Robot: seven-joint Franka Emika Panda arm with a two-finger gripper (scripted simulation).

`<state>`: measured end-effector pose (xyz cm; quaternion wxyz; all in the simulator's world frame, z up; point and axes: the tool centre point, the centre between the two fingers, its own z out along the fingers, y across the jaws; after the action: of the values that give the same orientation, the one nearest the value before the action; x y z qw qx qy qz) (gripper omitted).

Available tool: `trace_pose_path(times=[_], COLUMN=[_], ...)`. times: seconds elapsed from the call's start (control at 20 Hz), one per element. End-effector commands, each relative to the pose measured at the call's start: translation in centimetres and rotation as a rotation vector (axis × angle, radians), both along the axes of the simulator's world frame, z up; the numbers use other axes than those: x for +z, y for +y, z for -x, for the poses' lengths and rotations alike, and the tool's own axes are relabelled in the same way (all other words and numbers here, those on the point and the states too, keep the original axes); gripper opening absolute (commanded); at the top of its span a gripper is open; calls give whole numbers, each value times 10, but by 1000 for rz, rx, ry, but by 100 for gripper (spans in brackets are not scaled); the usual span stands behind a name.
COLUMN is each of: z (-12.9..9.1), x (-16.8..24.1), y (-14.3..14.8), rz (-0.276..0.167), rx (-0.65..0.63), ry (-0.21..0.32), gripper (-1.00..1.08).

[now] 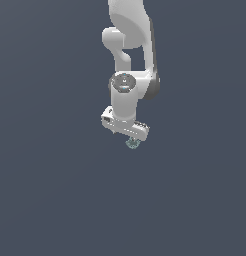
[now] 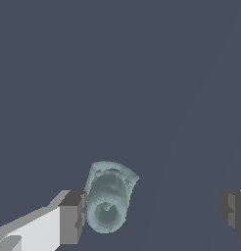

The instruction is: Pick up the object and move it to a goal position.

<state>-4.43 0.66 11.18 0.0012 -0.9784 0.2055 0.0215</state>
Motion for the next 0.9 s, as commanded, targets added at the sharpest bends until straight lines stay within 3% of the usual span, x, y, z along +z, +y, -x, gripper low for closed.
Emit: trace_pose_path(times=[0.0, 0.85], z=[3, 22], x=[-4, -21], y=[8, 45], rz=[4, 17], rx=[-52, -290], ry=[-7, -38], gripper=[100, 100])
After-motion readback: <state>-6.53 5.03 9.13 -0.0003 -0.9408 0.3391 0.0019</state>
